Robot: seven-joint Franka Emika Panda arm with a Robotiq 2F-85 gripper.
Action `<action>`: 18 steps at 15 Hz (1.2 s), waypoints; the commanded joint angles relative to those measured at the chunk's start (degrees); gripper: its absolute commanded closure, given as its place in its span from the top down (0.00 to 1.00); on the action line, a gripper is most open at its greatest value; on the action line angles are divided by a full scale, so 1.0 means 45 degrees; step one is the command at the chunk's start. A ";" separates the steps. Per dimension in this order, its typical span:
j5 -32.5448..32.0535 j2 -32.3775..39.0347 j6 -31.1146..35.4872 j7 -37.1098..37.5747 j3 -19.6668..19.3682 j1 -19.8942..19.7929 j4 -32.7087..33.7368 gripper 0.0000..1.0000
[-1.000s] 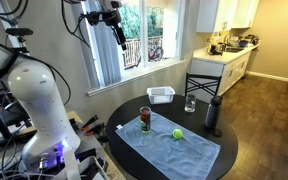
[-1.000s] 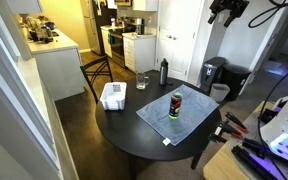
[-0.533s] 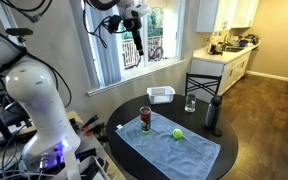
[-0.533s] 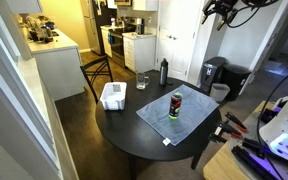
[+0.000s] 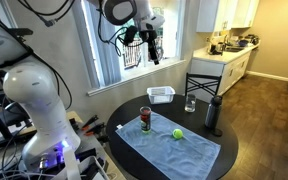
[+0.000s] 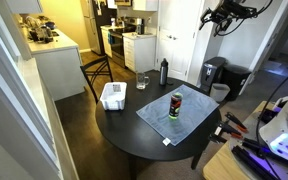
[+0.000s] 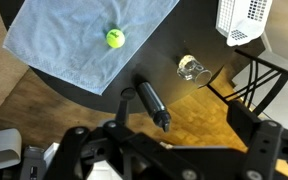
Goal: Shift the tennis ball to the canister
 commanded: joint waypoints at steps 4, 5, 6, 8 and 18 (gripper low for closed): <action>0.0213 0.2171 0.2879 0.0544 -0.0515 -0.0448 -0.0136 1.00; 0.0340 0.2598 0.2997 0.0671 -0.0640 -0.0419 -0.0079 1.00; 0.0463 0.2960 0.3078 0.0708 -0.0769 -0.0356 -0.0008 1.00; 0.0636 0.3803 0.3053 0.0993 -0.0960 -0.0336 0.0228 1.00; 0.0510 0.5300 0.2660 0.1322 -0.1484 -0.0151 0.0675 1.00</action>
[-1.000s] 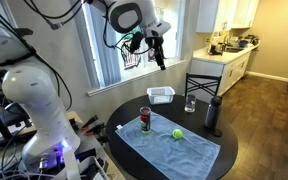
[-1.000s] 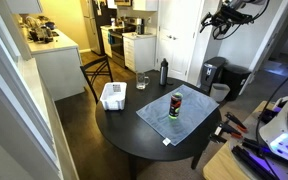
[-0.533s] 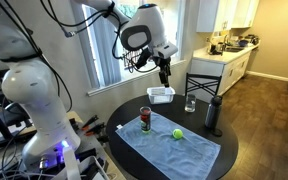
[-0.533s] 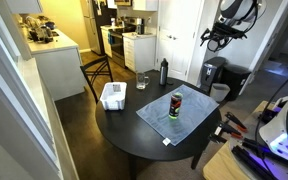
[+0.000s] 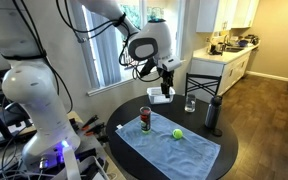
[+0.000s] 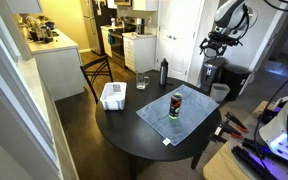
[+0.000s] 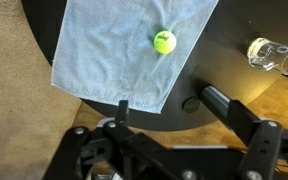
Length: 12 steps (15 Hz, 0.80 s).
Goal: Shift the tennis ball to the canister
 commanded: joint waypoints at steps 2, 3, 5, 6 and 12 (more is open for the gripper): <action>0.0022 -0.0018 -0.0002 -0.0033 -0.0157 0.0171 0.0013 1.00; 0.0022 -0.0017 -0.0002 -0.0034 -0.0157 0.0171 0.0016 1.00; 0.0023 -0.0019 -0.0002 -0.0034 -0.0161 0.0170 0.0016 1.00; 0.0022 -0.0019 -0.0002 -0.0034 -0.0161 0.0171 0.0016 1.00; 0.0462 0.0771 -0.0698 0.0485 -0.0244 0.0135 0.1160 1.00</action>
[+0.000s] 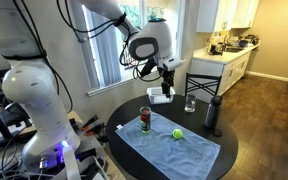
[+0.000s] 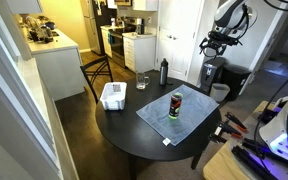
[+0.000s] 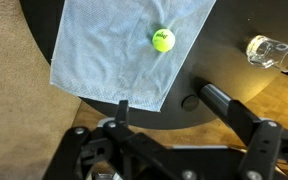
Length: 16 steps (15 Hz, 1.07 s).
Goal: Shift the tennis ball to the canister
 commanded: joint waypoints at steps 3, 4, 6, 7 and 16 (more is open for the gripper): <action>0.1136 0.1682 -0.2358 0.0669 -0.0288 0.0122 0.2550 1.00; 0.1219 0.2081 -0.3036 0.0778 -0.0334 0.0112 0.3091 1.00; 0.1357 0.3098 -0.4429 0.1095 -0.0401 0.0095 0.4235 1.00; 0.1328 0.3752 -0.5016 0.1398 -0.0441 0.0090 0.4806 1.00; 0.1261 0.8615 -0.6656 0.3349 -0.0613 -0.0101 0.8897 1.00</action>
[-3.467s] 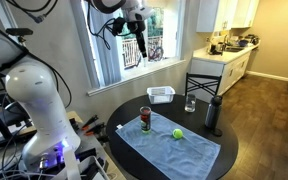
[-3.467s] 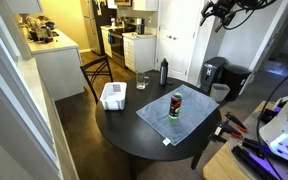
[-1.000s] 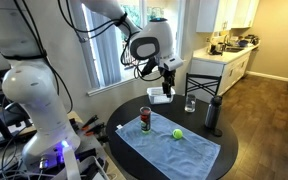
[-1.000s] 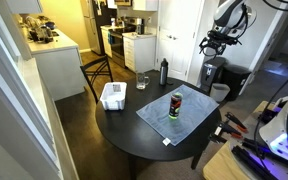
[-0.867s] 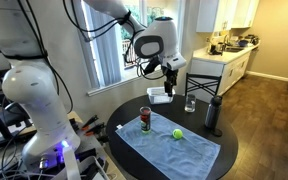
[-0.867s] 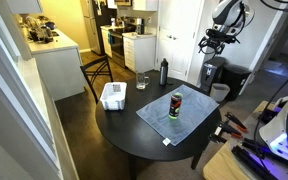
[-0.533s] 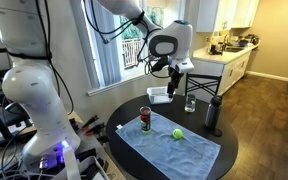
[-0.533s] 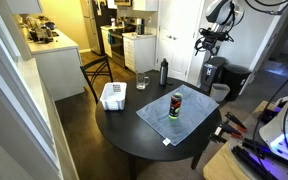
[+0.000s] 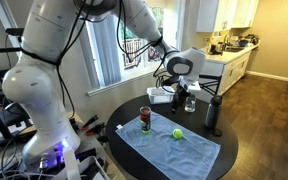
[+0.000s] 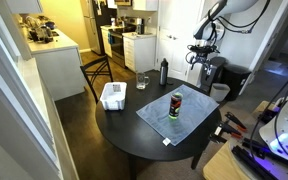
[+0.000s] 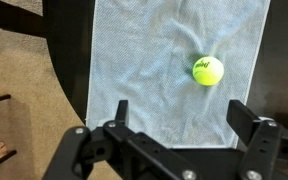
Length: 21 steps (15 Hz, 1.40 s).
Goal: Shift the tennis ball to the canister
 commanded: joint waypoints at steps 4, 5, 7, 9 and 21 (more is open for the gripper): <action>0.0173 0.2935 -0.0422 0.0440 -0.0018 -0.0147 0.2831 1.00; 0.0252 0.3413 -0.0212 0.0427 0.0018 -0.0196 0.3180 1.00; 0.0338 0.4194 0.0152 0.0411 0.0072 -0.0254 0.3802 1.00; 0.0327 0.4813 0.0419 0.0418 0.0078 -0.0280 0.4331 1.00; 0.0157 0.5747 -0.0036 0.0192 0.0293 -0.0119 0.5572 1.00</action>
